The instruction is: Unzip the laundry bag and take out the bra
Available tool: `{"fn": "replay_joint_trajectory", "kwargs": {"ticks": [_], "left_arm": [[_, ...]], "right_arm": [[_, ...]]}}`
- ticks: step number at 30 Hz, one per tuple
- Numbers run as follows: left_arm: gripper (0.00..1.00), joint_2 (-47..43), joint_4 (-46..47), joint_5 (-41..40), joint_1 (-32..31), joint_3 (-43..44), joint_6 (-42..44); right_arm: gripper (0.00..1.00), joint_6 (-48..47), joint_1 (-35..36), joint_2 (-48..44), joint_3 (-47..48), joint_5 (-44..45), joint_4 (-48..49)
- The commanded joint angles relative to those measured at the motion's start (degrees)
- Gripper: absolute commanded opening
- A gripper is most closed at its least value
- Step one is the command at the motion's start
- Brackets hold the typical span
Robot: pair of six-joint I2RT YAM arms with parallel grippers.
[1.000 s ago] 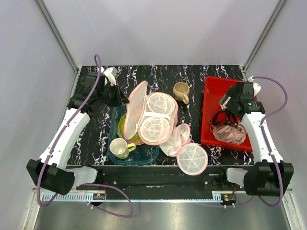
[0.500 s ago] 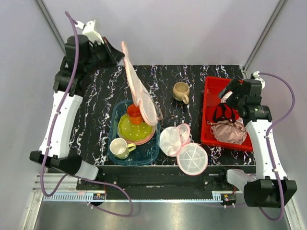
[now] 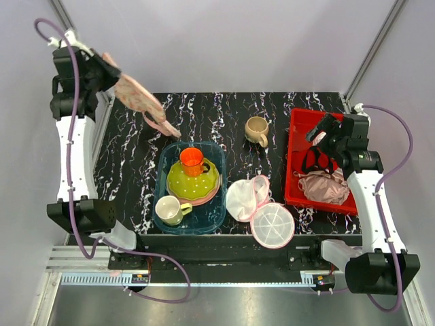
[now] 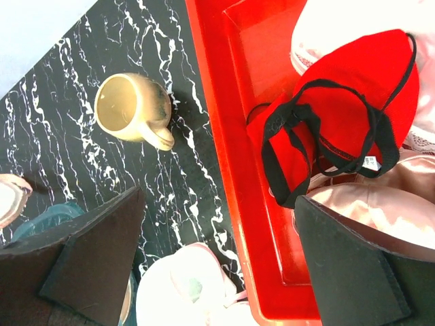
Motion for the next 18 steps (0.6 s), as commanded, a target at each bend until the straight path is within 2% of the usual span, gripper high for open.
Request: {"fn": "replay_joint_trajectory", "kwargs": {"ticks": [1, 2, 3, 9, 18], "left_arm": [[0.52, -4.1, 3.3, -3.0, 6.7, -7.3, -0.7], [0.88, -4.5, 3.1, -2.2, 6.9, -8.2, -0.7], [0.99, -5.0, 3.1, 0.1, 7.1, -10.4, -0.2], [0.99, -12.7, 4.6, 8.0, 6.8, -19.8, -0.1], [0.99, -24.8, 5.5, 13.2, 2.4, -44.9, 1.2]], "right_arm": [[1.0, 0.3, 0.1, 0.0, -0.5, -3.8, 2.0], [1.0, 0.6, 0.1, 0.6, -0.6, -4.3, 2.0], [1.0, 0.6, 0.1, 0.8, -0.6, -4.5, 2.1], [1.0, 0.5, 0.1, 3.7, 0.3, -5.3, 1.2], [1.0, -0.4, 0.1, 10.2, 2.7, -2.6, -2.9]]}}
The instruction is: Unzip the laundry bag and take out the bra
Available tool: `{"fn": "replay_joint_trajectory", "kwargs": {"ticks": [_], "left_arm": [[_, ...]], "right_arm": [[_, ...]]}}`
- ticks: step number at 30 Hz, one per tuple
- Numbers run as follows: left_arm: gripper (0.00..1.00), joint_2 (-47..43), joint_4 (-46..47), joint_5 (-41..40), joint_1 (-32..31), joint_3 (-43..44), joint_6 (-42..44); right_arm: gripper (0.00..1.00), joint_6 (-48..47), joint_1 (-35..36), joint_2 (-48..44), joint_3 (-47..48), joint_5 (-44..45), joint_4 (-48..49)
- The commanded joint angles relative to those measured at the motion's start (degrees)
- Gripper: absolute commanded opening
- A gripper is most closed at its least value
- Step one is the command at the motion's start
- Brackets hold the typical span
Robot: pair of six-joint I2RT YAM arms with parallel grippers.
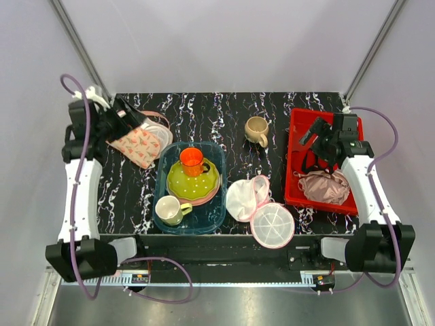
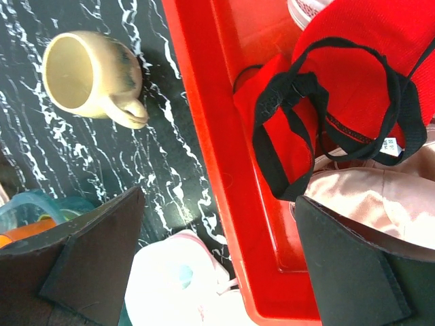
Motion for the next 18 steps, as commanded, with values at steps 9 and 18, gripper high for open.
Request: {"fn": "replay_joint_trajectory", "kwargs": {"ticks": [9, 18], "left_arm": [[0.99, -18.4, -1.8, 0.5, -6.8, -17.9, 5.0], [0.99, -18.4, -5.7, -1.5, -6.8, -18.6, 7.7]], "right_arm": [[1.0, -1.2, 0.1, 3.7, 2.2, 5.5, -0.2], [1.0, -0.8, 0.1, 4.5, 2.4, 5.9, 0.0]]}}
